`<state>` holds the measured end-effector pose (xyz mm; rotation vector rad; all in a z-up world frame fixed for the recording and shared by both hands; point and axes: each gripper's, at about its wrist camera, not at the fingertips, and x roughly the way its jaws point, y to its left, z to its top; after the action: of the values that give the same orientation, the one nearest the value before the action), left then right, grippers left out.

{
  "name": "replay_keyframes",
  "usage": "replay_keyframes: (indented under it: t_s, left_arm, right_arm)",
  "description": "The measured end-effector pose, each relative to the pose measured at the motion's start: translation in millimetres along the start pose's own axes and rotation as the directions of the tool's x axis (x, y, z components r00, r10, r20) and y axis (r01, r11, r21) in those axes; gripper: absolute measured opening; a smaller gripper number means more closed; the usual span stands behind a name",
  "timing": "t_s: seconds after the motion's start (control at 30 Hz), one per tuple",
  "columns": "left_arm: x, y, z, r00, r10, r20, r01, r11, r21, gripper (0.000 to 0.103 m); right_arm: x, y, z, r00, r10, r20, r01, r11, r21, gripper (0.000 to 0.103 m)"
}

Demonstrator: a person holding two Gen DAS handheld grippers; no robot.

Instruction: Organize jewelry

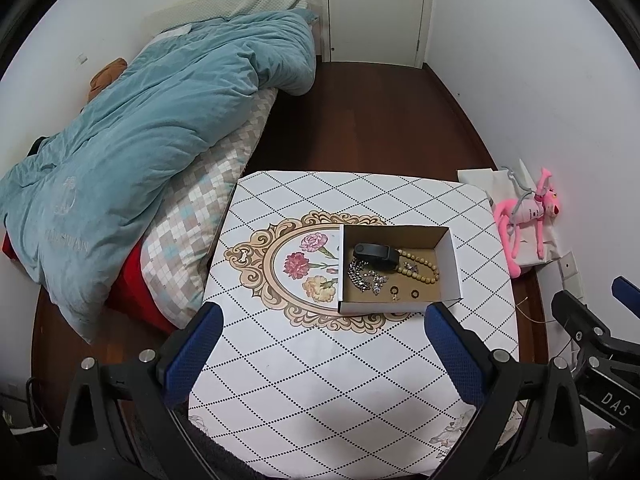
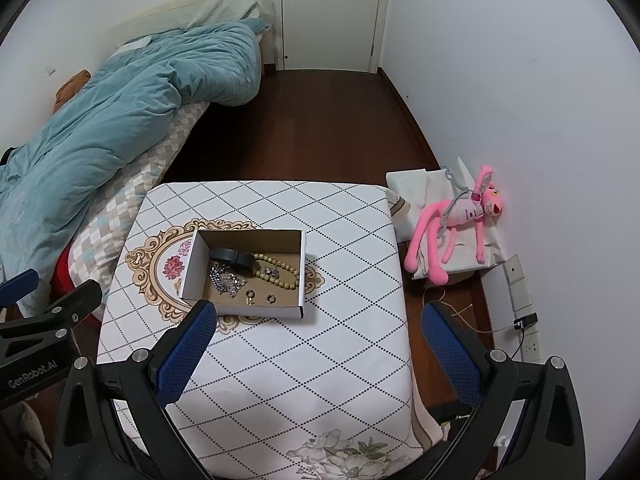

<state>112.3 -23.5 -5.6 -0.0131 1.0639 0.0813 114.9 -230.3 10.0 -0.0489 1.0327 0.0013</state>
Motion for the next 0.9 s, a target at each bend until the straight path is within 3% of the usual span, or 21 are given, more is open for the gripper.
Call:
replay_keyframes:
  t_s: [0.9]
  left_arm:
    - [-4.1,0.1,-7.6,1.000,-0.010,0.001,0.010,1.000,-0.007,0.103]
  right_arm:
    - [-2.0,1.8,-6.2,1.000,0.003,-0.001,-0.003,1.000,-0.008,0.103]
